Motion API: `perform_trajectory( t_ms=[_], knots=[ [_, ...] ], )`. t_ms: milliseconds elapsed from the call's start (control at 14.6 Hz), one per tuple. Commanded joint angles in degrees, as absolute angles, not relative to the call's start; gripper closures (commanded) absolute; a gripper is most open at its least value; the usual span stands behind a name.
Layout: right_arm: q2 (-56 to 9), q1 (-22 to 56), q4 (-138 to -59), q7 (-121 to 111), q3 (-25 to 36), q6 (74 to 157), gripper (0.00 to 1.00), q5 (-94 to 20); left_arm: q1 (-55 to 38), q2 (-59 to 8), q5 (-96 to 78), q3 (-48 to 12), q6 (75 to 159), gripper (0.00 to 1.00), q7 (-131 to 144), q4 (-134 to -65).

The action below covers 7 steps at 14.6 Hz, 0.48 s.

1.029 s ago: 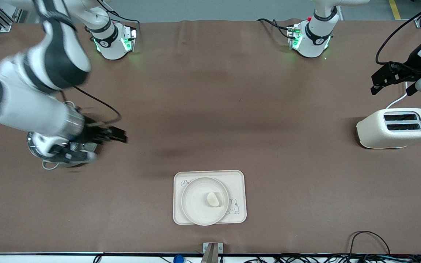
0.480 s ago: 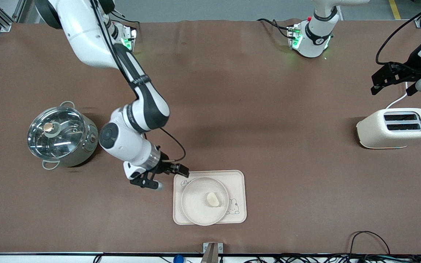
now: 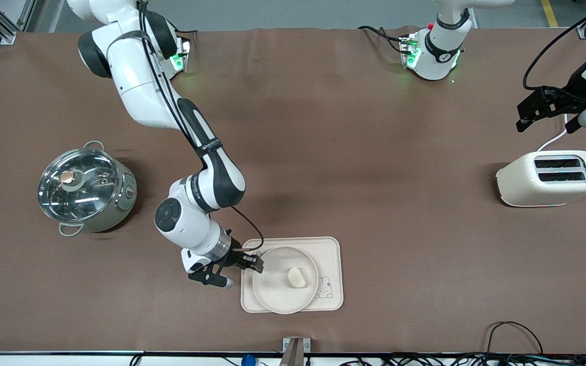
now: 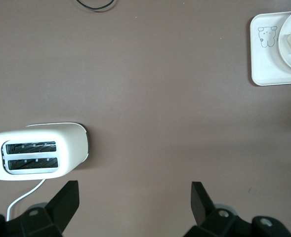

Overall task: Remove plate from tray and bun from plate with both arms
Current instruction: 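Reach the right gripper down to the white plate's rim on the tray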

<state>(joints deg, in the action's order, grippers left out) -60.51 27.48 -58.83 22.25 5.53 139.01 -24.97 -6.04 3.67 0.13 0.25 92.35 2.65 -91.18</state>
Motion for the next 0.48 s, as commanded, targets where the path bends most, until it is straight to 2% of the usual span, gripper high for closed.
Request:
perform_trajectory(
  t_ms=[0, 411],
  knots=[
    [-62.9, 28.0, -56.3, 21.5, 6.5, 141.5, 0.49, -22.2, -6.1, 3.3, -0.6, 0.5, 91.4, 0.00, 1.3, -90.0],
    [-68.3, 28.3, -52.5, 21.8, 6.5, 143.9, 0.60, -22.2, -6.1, 3.3, -0.5, 0.5, 91.3, 0.00, 1.3, -90.0]
  ],
)
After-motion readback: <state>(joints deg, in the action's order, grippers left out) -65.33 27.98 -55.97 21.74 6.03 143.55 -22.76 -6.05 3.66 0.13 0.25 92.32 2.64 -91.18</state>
